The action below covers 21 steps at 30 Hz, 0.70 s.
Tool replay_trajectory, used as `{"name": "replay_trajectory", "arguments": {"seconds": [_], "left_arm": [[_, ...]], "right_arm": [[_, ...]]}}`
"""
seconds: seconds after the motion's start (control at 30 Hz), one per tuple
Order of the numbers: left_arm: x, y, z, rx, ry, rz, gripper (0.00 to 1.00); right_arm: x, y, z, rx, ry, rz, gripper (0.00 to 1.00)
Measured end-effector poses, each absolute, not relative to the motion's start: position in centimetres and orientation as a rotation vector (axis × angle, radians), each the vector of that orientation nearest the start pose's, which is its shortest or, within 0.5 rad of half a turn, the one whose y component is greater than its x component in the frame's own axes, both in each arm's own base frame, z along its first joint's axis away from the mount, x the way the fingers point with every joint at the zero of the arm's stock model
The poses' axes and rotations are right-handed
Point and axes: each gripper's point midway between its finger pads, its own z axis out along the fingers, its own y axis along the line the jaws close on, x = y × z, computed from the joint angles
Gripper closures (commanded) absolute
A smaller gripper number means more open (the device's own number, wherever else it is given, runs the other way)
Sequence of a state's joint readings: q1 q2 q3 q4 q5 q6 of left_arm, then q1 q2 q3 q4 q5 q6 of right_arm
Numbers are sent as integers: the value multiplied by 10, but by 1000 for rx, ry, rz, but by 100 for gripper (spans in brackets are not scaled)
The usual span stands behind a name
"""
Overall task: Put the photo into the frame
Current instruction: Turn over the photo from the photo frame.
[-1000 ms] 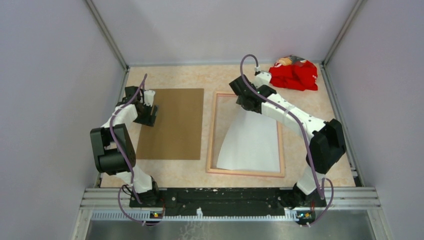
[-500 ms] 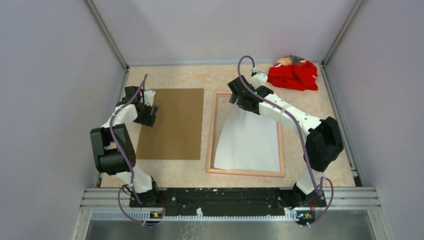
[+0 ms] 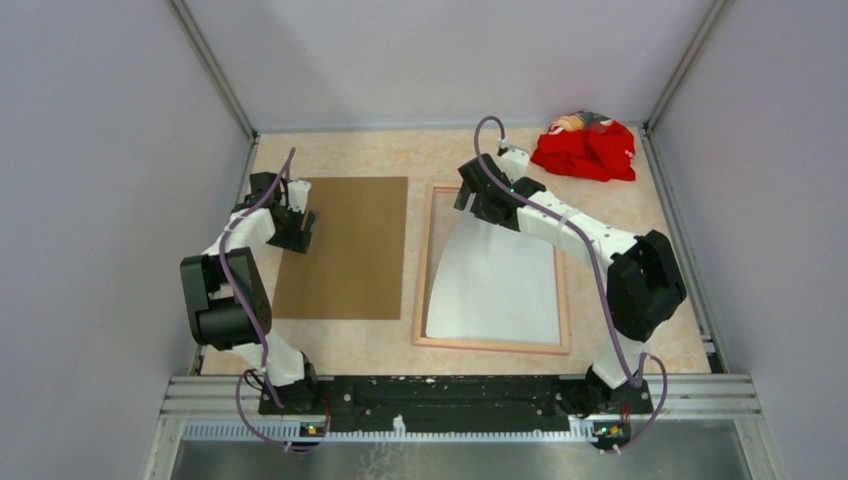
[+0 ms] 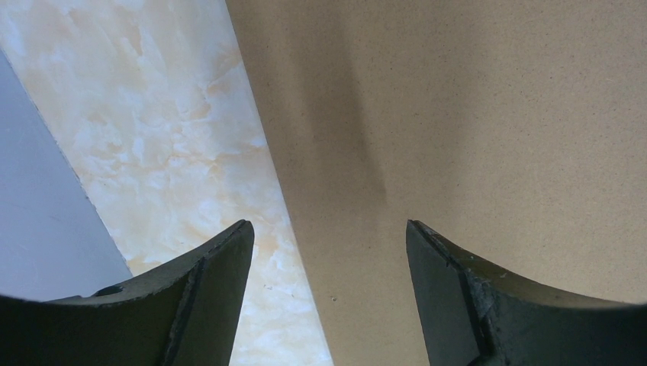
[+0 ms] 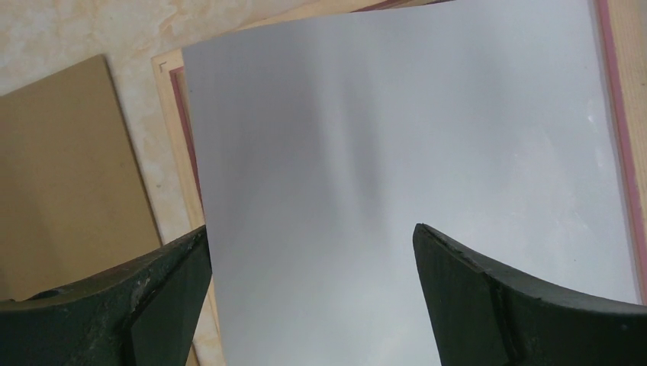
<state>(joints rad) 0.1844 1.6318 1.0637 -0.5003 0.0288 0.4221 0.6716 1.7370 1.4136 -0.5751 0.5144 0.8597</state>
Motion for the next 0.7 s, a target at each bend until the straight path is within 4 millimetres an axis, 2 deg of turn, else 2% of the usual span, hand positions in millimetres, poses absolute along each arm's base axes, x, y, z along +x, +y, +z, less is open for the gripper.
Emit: {"name": "replay_trajectory", "arguments": {"seconds": [0.4,0.7], "left_arm": [[354,78,58,325,2629,167,15],[354,78,58,330,2629,168,13]], "right_arm": [[392,249,141,361,2296,206,1],[390,251,119,324,2314,247,1]]}}
